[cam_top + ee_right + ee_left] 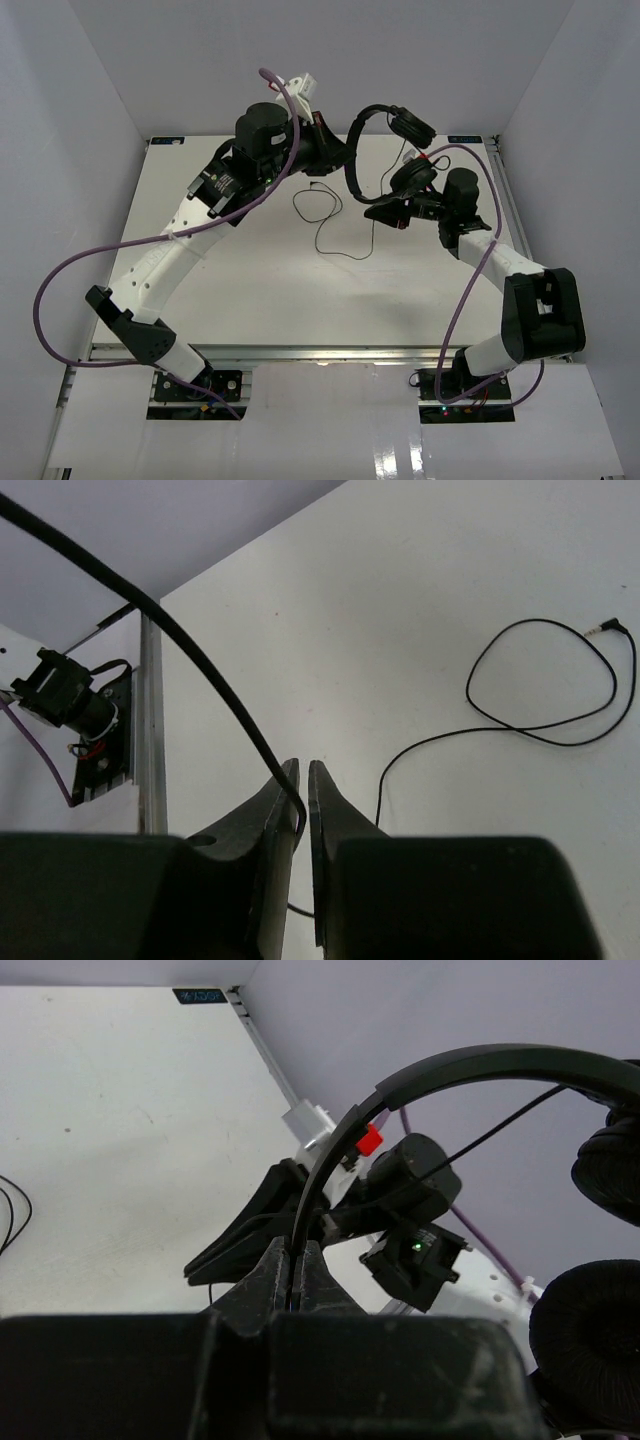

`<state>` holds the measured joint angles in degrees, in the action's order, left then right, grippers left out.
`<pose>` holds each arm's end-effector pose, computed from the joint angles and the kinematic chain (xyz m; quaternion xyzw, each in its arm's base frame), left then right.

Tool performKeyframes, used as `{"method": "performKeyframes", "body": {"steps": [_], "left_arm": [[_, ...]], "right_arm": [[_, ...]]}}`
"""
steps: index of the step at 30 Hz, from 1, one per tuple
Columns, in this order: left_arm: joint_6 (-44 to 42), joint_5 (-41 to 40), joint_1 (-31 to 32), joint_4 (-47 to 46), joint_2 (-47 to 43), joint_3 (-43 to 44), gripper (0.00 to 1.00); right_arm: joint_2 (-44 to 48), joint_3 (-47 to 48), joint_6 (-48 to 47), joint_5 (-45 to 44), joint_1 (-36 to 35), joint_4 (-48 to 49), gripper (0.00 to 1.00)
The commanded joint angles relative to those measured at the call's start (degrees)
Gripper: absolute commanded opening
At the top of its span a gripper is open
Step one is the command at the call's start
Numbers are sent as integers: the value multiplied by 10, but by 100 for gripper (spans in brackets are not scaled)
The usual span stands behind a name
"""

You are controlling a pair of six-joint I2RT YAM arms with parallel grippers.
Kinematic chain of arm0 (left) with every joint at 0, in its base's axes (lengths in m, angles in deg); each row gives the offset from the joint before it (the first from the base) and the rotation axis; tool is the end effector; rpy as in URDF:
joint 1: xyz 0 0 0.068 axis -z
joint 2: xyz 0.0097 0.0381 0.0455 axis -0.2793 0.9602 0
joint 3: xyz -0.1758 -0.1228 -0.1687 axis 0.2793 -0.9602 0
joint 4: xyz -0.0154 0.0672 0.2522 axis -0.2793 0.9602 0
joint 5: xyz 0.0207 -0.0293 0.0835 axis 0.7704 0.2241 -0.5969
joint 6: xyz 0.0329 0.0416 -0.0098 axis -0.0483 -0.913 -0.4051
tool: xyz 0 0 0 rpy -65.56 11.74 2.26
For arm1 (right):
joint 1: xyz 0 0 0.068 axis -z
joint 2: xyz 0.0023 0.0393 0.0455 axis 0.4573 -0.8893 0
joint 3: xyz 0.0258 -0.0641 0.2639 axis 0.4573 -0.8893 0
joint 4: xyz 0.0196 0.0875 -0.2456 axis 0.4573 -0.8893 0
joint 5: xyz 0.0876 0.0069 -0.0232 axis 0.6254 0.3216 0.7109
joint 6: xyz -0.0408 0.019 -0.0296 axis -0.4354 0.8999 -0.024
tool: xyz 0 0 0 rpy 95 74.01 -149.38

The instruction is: Wrap the headphones

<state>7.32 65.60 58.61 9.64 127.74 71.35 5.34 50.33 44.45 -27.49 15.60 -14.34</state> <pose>0.2411 -0.2251 0.4896 0.0810 0.7763 -0.4224 0.4609 0.3029 0.0939 0.2793 -0.3232 0.6403 0.4963 0.4891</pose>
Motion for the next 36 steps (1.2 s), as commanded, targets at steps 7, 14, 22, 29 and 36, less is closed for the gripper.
{"method": "performKeyframes", "body": {"steps": [7,14,22,29,36], "left_arm": [[2,-74,2,6,-12,77,0],[-32,-196,2,20,-7,125,0],[-47,-313,-10,9,14,137,0],[-52,-354,-54,-18,42,148,0],[-95,-386,-92,-17,89,143,0]], "right_arm": [[-61,-7,117,50,-49,207,30],[-27,-80,92,61,-60,217,32],[30,-106,24,47,-78,130,29],[72,-92,-42,33,-90,29,24],[118,14,-277,-88,-135,-307,8]]}}
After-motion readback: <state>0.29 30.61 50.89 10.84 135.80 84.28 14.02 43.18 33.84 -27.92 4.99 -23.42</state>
